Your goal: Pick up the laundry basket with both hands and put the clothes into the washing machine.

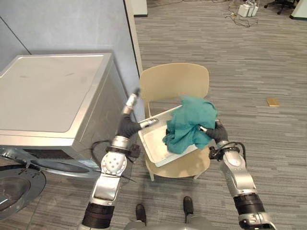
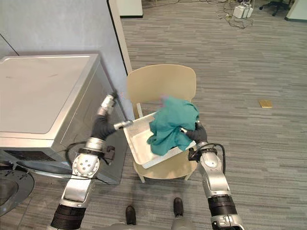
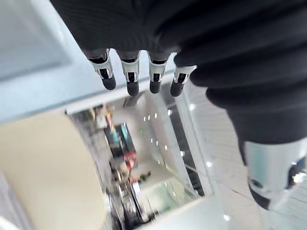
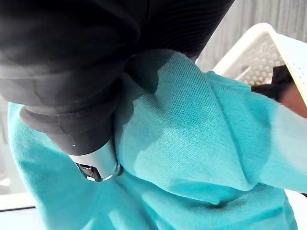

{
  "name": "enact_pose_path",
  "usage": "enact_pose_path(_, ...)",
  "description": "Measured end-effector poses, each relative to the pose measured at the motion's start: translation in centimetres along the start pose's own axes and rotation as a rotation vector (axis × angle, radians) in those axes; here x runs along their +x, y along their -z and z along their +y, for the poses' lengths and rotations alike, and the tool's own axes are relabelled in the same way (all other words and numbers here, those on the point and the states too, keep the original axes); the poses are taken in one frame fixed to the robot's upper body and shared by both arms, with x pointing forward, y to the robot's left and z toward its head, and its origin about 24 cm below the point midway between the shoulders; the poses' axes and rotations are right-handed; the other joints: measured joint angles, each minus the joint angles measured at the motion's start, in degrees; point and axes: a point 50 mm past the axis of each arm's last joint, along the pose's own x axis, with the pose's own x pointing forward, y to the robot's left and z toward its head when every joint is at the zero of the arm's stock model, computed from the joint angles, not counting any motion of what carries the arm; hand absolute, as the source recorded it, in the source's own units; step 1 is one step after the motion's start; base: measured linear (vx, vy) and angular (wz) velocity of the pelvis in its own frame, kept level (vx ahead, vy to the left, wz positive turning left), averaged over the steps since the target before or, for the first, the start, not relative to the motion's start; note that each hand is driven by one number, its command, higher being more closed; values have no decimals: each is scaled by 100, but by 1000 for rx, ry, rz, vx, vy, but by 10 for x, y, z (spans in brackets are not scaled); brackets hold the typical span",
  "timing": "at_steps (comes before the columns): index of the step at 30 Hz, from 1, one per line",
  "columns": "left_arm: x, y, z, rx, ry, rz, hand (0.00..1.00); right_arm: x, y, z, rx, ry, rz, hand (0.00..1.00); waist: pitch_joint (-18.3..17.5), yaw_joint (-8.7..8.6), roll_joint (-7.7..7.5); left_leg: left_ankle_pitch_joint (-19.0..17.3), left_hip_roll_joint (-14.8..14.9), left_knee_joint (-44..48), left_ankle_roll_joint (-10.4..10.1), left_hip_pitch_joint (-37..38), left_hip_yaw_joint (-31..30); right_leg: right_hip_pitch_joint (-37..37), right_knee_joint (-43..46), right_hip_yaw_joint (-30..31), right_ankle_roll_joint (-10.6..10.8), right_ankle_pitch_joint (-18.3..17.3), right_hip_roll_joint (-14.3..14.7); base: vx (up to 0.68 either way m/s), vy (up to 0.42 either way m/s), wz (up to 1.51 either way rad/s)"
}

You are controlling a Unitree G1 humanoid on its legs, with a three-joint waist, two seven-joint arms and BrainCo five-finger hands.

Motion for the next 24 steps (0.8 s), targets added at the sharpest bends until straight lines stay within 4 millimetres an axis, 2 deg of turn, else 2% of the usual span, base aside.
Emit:
enact_pose_path(3,-4,3,10,110,-132,14,0,-4,-1,-1,28,43,-11,100,-23,-13,-8,-1,-4,0,-1,20,8,18,0,3,3,-8,-3,0,0,0)
enact_pose_path(5,-4,2,8,100,-128,17,0,-7,-2,-2,41,54,-19,100,-26,12,-6,-1,-4,0,-1,22,5,23,0,1,3,-8,-3,0,0,0)
enact_pose_path(11,-6,-1,-10,40,55,12,0,-9,-2,2,90,49,-24,100,-33,-2,3,-21,-6,0,-30,26,10,23,-2,6,2,-8,-4,0,0,0)
enact_pose_path(16,-10,0,-21,20,211,18,0,-9,-1,3,112,42,-14,100,-85,-5,80,-22,-2,7,-30,25,43,1,-2,33,2,-9,3,0,5,-2)
enact_pose_path(20,-15,14,-31,35,289,71,0,-8,-3,5,125,27,-20,100,-101,-5,105,-23,5,9,-31,30,86,-20,-3,80,1,-8,17,-10,10,-5)
enact_pose_path(24,-17,30,-43,17,341,137,0,-6,-17,15,124,-30,-73,100,-101,-23,106,-24,6,9,-32,17,139,-70,-3,143,-17,-7,23,-11,7,-8)
